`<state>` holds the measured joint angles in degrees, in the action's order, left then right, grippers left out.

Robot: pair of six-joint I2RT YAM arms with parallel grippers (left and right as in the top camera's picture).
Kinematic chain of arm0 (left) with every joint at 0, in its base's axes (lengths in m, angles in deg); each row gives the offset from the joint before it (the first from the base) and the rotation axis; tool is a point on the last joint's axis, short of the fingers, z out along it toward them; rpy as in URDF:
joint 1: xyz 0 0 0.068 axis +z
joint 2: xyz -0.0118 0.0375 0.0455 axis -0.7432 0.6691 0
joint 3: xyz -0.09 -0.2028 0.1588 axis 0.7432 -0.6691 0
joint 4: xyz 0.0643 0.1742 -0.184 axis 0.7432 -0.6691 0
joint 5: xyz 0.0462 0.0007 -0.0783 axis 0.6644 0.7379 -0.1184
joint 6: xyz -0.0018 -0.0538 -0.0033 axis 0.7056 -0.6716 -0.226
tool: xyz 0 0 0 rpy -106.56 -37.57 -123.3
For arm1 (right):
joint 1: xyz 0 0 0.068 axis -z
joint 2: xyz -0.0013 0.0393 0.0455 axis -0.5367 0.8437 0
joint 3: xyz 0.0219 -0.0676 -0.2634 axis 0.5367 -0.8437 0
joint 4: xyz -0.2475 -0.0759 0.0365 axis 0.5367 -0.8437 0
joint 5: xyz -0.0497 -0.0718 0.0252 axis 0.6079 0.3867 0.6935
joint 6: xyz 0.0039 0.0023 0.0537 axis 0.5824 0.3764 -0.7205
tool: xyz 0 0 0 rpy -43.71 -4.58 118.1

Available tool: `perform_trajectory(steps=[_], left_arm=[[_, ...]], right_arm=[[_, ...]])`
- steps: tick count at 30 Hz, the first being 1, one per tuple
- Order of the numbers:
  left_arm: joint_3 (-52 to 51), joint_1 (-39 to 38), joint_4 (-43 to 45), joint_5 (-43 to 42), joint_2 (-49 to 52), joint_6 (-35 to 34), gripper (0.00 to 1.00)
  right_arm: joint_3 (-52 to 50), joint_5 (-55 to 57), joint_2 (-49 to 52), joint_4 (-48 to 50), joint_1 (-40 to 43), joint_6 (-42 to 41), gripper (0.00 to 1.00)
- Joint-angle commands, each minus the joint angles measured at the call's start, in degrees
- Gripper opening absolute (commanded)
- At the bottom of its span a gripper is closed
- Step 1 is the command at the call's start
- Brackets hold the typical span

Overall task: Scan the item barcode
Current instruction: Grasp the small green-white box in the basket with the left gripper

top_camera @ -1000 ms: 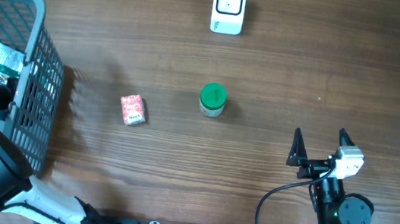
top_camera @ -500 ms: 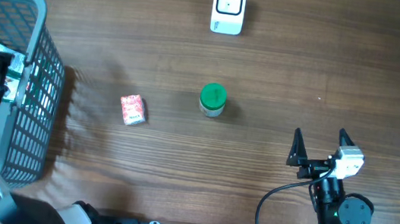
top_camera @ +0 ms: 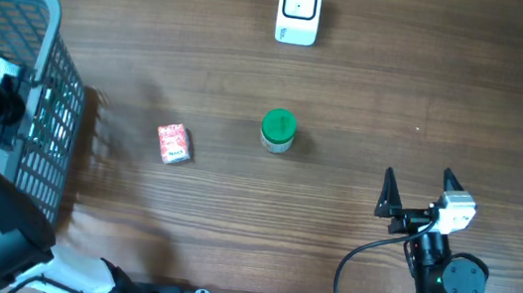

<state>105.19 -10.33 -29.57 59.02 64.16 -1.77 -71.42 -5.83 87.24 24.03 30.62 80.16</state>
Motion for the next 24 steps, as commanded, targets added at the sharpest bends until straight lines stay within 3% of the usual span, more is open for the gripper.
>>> perform_trajectory(steps=[1, 21, 24], left_arm=[[0.1, -3.0, 0.2, 4.9, 3.2, 0.1, 1.0], [0.1, -3.0, 1.8, 5.9, 14.9, -1.4, 0.99], [0.1, -3.1, 1.4, 5.9, 14.9, -1.4, 0.76]], right_arm=[[-0.1, -0.3, -0.1, 0.3, -0.2, 0.5, 1.0], [-0.1, -0.3, -0.1, 0.3, -0.2, 0.5, 1.0], [-0.1, -0.3, -0.1, 0.3, -0.2, 0.5, 1.0]])
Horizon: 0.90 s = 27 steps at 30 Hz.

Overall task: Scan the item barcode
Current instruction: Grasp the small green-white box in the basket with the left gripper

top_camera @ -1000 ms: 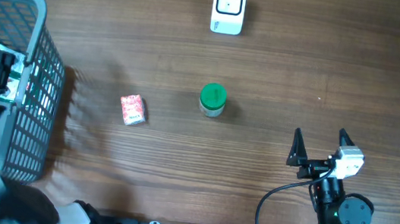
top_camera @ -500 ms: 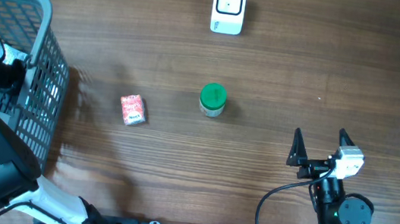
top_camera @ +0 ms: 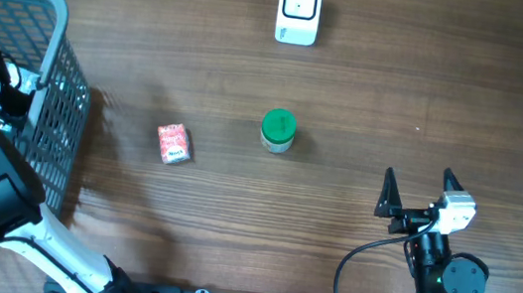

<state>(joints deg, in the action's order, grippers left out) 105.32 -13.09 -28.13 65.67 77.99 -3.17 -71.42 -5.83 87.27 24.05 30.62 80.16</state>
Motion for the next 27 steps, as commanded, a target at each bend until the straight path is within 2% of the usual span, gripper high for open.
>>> perform_trajectory(steps=[1, 5, 7, 10, 11, 16, 20, 24, 26, 27], left_arm=[[0.0, -0.3, 0.0, -0.7, 1.0, 0.0, 0.68], [0.6, 0.2, -0.3, 0.7, 0.9, 0.0, 0.32], [2.8, 0.8, -2.4, 2.4, 0.7, 0.0, 0.3], [9.4, 1.4, -7.1, 3.4, 0.0, 0.0, 0.08], [12.4, 1.4, -8.5, 3.4, -0.5, 0.0, 0.04], [24.6, 1.4, -16.9, 3.1, -3.3, 0.0, 0.05], [30.6, 1.2, -21.5, -1.1, -7.1, 0.0, 0.05], [37.5, 0.9, -24.1, -8.2, -15.1, 0.0, 0.06], [37.5, -2.0, -24.0, -9.6, -20.9, -0.1, 0.06], [37.5, -6.8, -23.6, -9.6, -24.7, -0.1, 0.06]], right_arm=[[-0.1, -0.3, -0.1, 0.3, -0.2, 0.5, 1.0], [-0.1, -0.3, -0.1, 0.3, -0.2, 0.5, 1.0], [-0.1, -0.3, -0.1, 0.3, -0.2, 0.5, 1.0], [-0.1, -0.3, -0.1, 0.3, -0.2, 0.5, 1.0], [-0.1, -0.3, -0.1, 0.3, -0.2, 0.5, 1.0], [-0.1, -0.3, -0.1, 0.3, -0.2, 0.5, 1.0], [-0.1, -0.3, -0.1, 0.3, -0.2, 0.5, 1.0], [-0.1, -0.3, -0.1, 0.3, -0.2, 0.5, 1.0], [-0.1, -0.3, -0.1, 0.3, -0.2, 0.5, 1.0], [-0.1, -0.3, -0.1, 0.3, -0.2, 0.5, 1.0]])
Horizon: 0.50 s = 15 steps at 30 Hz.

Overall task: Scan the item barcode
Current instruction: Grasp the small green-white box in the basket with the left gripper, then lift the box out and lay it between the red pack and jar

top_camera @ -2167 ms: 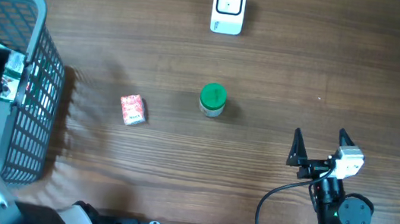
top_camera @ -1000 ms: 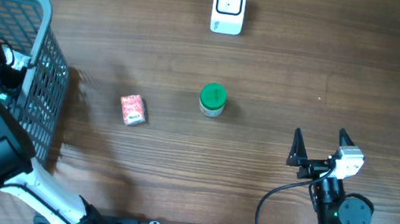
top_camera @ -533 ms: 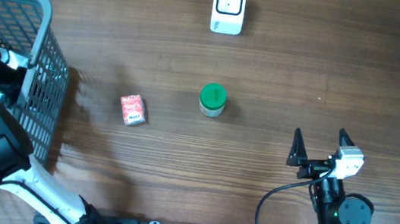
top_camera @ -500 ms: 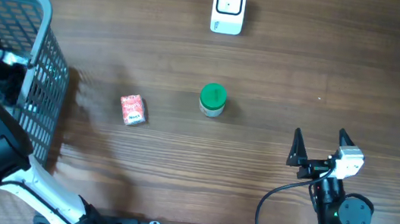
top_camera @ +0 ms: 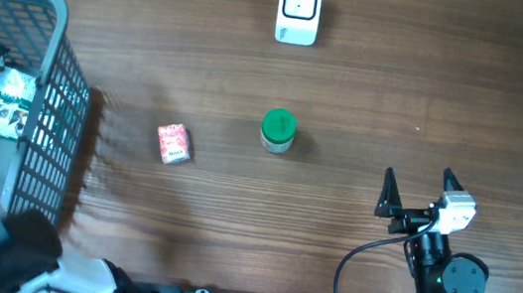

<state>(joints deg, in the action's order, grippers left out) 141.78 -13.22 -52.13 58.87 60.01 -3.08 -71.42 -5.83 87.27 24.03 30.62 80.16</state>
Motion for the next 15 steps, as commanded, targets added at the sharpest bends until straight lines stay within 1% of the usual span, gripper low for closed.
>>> perform_trajectory(steps=[1, 3, 4, 7, 8, 10, 15], left_arm=[[1.1, -9.9, 0.6, -2.8, -8.1, -0.2, 0.06], [1.1, -17.8, 1.2, -1.3, -9.4, -0.2, 0.08], [1.0, -23.6, 1.8, 1.4, -9.3, -0.2, 0.09], [1.0, -36.3, 2.4, 11.3, -6.9, -0.2, 0.09], [1.0, -39.3, 2.4, 13.8, -6.1, -0.7, 0.09], [1.0, -42.2, 3.2, 16.6, -4.5, -2.3, 0.1], [1.0, -42.2, 3.1, 16.6, 0.5, -2.3, 0.11]], right_arm=[[-0.1, -0.3, -0.1, 0.3, -0.2, 0.5, 1.0], [-0.1, -0.3, -0.1, 0.3, -0.2, 0.5, 1.0], [-0.1, -0.3, -0.1, 0.3, -0.2, 0.5, 1.0], [-0.1, -0.3, -0.1, 0.3, -0.2, 0.5, 1.0], [-0.1, -0.3, -0.1, 0.3, -0.2, 0.5, 1.0], [-0.1, -0.3, -0.1, 0.3, -0.2, 0.5, 1.0], [-0.1, -0.3, -0.1, 0.3, -0.2, 0.5, 1.0]])
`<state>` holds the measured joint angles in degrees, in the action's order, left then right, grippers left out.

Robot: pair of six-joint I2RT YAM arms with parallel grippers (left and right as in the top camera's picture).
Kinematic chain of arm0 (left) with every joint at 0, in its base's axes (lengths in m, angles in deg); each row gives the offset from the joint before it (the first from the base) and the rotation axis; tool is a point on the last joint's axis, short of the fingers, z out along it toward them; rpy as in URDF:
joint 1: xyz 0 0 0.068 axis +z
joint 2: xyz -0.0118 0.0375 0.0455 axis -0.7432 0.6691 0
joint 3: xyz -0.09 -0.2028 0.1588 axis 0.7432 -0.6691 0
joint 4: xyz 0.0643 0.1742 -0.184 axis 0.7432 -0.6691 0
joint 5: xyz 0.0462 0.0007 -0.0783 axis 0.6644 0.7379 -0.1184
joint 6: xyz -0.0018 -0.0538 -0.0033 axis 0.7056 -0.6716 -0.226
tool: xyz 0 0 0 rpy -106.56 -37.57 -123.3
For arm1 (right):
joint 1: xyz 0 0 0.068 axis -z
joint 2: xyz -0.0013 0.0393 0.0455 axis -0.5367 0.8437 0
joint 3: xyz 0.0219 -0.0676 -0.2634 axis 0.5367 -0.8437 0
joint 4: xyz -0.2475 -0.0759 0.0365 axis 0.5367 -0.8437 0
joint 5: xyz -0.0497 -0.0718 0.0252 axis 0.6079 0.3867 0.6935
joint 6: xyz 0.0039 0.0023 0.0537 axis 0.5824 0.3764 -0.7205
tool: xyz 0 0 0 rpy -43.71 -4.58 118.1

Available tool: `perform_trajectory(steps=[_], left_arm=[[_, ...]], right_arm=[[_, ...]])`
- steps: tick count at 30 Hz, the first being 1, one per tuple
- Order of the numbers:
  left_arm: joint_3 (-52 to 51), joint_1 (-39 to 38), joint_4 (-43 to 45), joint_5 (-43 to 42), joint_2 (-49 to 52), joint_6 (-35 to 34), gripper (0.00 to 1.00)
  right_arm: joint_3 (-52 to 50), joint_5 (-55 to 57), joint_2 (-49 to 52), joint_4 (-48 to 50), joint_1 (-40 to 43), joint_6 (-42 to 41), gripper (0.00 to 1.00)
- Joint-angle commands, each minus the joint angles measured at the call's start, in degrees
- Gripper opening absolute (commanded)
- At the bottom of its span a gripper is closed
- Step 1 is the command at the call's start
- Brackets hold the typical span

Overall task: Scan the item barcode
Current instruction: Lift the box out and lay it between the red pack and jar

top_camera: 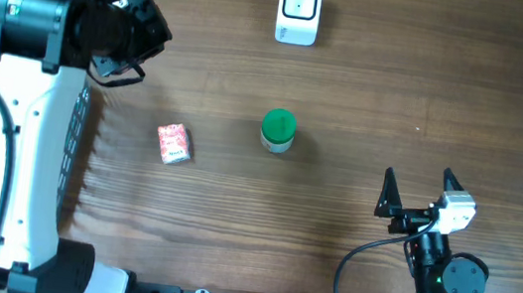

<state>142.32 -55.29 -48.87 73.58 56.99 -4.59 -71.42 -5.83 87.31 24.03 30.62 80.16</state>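
Only the overhead view shows. A white barcode scanner (pixel 298 9) stands at the table's far edge. A jar with a green lid (pixel 278 130) sits mid-table, and a small red box (pixel 173 143) lies to its left. My left arm stretches up over the basket, its black gripper head (pixel 128 28) above the table, up and left of the red box; its fingers do not show clearly and nothing is seen in them. My right gripper (pixel 418 189) rests open at the near right, with nothing between its fingers.
A grey mesh basket (pixel 78 159) fills the left edge, mostly covered by my white left arm. Packets show inside it. The right arm's cable loops near the front edge.
My left arm was low at the front left corner beside the basket. Now it reaches up across the basket, its head at the upper left over the table. Jar, box and right arm are unmoved.
My left arm was down inside the basket at the first two moments. Then it was drawn back to the front corner, leaving a silver packet showing in the basket. Now it stands over the basket's far right side. The right gripper stayed open and still.
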Motion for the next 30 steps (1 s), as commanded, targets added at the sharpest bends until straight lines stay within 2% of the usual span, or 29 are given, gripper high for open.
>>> perform_trajectory(steps=[1, 4, 9, 12, 16, 18, 23, 25, 26, 27, 30], left_arm=[[0.4, 0.0, -0.5, 2.4, 4.8, -0.8, 0.11], [-0.3, 0.0, -1.6, 3.6, 9.1, -0.8, 0.11], [-8.6, 0.0, 1.6, 2.2, 14.8, -1.8, 0.12], [-17.2, -0.3, 7.0, -5.3, 15.2, -1.8, 0.11], [-26.2, -2.4, 11.4, -6.3, 15.2, -1.9, 0.11], [-29.6, -4.2, 13.8, -9.6, 15.2, -1.9, 0.12], [-35.8, -10.9, 21.5, -10.2, 15.3, -1.9, 0.21], [-36.2, -13.1, 21.9, -4.8, 15.2, -4.7, 0.53], [-36.2, -13.5, 21.8, -2.9, 15.1, -4.9, 0.79], [-36.2, -13.5, 21.2, -1.6, 15.1, -4.9, 1.0], [-35.6, -13.4, 20.9, -0.2, 14.9, -4.5, 1.0]], right_arm=[[-0.1, -0.3, -0.1, 0.3, -0.2, 0.5, 1.0], [-0.1, -0.3, -0.1, 0.3, -0.2, 0.5, 1.0], [-0.1, -0.3, -0.1, 0.3, -0.2, 0.5, 1.0], [-0.1, -0.3, -0.1, 0.3, -0.2, 0.5, 1.0], [-0.1, -0.3, -0.1, 0.3, -0.2, 0.5, 1.0], [-0.1, -0.3, -0.1, 0.3, -0.2, 0.5, 1.0], [-0.1, -0.3, -0.1, 0.3, -0.2, 0.5, 1.0], [-0.1, -0.3, -0.1, 0.3, -0.2, 0.5, 1.0], [-0.1, -0.3, -0.1, 0.3, -0.2, 0.5, 1.0], [-0.1, -0.3, -0.1, 0.3, -0.2, 0.5, 1.0], [-0.1, -0.3, -0.1, 0.3, -0.2, 0.5, 1.0]])
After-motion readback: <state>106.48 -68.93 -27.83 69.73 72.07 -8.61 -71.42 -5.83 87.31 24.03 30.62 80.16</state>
